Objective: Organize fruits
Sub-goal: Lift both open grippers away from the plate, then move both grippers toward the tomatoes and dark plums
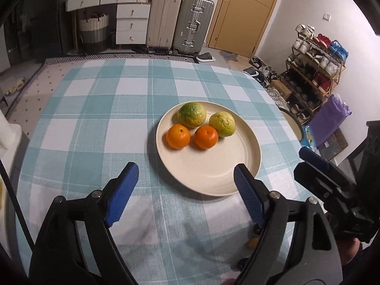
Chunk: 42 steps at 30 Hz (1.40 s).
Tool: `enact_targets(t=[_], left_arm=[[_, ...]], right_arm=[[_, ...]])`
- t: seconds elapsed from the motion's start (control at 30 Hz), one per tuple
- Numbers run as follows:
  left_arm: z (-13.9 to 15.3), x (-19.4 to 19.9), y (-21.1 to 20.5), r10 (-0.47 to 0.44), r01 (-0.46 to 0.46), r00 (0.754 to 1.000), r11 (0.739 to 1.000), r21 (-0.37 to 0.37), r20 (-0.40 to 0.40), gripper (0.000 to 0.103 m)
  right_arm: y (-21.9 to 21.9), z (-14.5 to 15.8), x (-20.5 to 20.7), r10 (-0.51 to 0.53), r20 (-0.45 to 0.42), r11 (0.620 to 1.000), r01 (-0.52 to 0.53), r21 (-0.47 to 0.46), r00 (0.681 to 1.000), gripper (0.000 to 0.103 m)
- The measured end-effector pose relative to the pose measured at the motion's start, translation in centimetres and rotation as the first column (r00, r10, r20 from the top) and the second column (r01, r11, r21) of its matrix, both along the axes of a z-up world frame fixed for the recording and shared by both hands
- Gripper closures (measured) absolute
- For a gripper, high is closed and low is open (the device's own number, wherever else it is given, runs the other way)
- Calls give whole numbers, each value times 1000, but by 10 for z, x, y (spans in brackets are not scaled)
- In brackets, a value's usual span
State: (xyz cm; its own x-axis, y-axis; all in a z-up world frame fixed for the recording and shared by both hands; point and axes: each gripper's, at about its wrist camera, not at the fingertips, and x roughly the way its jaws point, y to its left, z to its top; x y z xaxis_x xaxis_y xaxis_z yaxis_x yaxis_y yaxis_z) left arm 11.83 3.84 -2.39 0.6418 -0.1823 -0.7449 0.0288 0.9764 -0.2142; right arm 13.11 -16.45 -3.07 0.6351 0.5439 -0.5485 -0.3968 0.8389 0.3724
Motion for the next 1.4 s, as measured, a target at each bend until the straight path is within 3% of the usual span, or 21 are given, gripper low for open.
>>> enact_targets(t=[0.37, 0.5, 1.07, 1.4], left_arm=[[-2, -34, -6, 36, -37, 999, 998, 56, 11, 14], [-5, -47, -5, 45, -46, 999, 998, 53, 13, 4], [-40, -106, -6, 36, -35, 999, 998, 46, -12, 1], [-56, -129, 5, 65, -64, 997, 998, 20, -39, 1]], right_arm=[[-5, 0, -33, -7, 12, 1000, 7, -6, 1000, 3], [-6, 0, -41, -9, 14, 1000, 9, -8, 1000, 2], [-12, -7, -95, 14, 29, 1000, -13, -28, 999, 1], [-12, -28, -131, 73, -73, 997, -74, -19, 995, 0]])
